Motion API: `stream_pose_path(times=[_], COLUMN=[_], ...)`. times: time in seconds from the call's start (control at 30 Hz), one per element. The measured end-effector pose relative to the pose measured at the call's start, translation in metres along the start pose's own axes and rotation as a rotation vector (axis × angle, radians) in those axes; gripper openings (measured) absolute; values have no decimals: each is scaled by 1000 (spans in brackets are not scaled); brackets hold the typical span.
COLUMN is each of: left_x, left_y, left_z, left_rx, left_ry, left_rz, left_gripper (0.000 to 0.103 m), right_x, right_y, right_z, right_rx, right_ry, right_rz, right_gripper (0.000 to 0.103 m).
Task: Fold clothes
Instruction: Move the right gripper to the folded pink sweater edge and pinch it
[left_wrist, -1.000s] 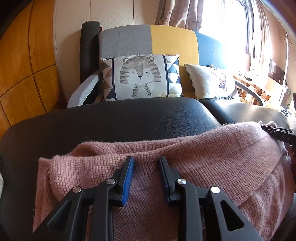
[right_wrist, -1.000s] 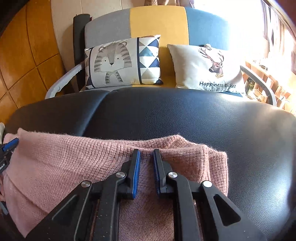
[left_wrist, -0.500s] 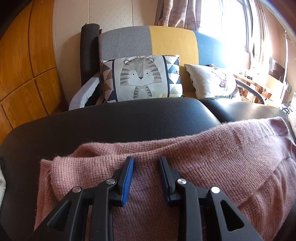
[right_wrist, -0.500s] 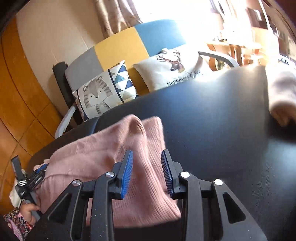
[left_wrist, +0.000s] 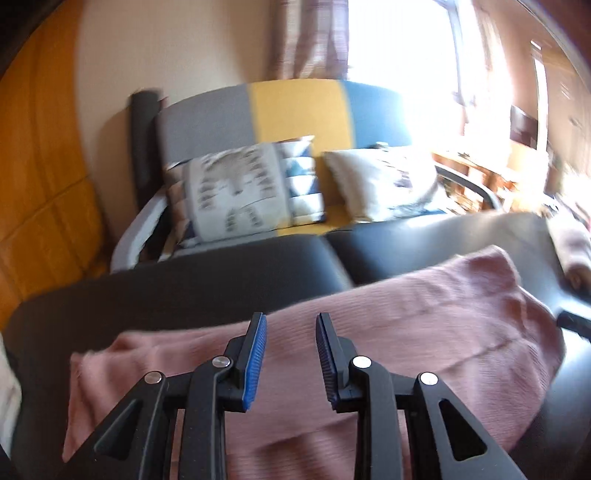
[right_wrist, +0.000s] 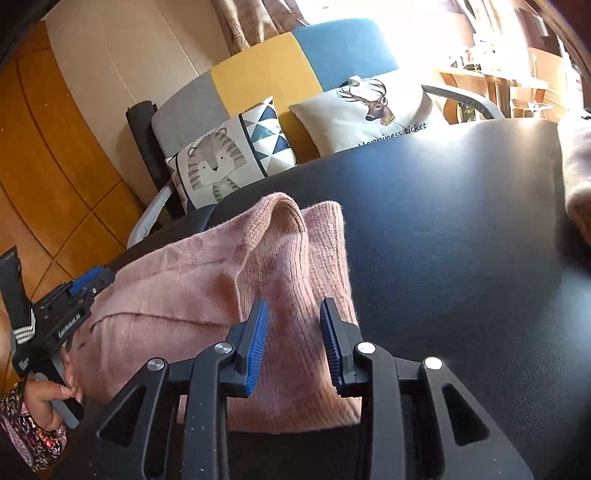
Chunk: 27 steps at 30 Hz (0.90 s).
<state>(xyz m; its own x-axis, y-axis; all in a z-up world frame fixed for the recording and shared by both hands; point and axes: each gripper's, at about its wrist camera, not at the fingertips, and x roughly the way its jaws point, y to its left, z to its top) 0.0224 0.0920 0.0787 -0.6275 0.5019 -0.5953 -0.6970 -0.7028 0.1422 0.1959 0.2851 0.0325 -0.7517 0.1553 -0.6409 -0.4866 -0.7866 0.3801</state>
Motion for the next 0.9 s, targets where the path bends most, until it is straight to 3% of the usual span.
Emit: stream_pose_path(times=[0.1,0.17,0.27,0.33,0.37,0.5,0.6,0.73,0.8,0.9], left_x=[9,21,33,35,35,24,10,30,31,31], left_y=[-53,-81,-100,-100,-96,-86,-79,-66,-60,-58], left_z=[3,-2,-11,-10,-8,0,1,-8,-8,-10], left_rx=[238,379,468,446,417,331,267,213,187,171], left_ry=[-15,-5,-4,-12,-5,-20,-78,7,12,11], left_rz=[13,28,70,65,50,11,5,-23,-49,-64], left_gripper=[28,28,28,28,28,28,28,31,32,32], right_x=[20,39,57,61,62,53,57,50,34,16], right_y=[3,4,6,10,10,0,-9,-14,-16,-12], right_z=[20,29,35,37,38,41,38,41,43,46], right_rx=[-18,-38,-75,-124,-131,-58,-13,11,57,89], right_ry=[22,88,135,138,139,77,54,47,6,-45], right_rz=[4,-24,-17,-53,-68,-132,-184,-94,-46,56], right_gripper=[32,32,29,10,8,6,6,16,17,29])
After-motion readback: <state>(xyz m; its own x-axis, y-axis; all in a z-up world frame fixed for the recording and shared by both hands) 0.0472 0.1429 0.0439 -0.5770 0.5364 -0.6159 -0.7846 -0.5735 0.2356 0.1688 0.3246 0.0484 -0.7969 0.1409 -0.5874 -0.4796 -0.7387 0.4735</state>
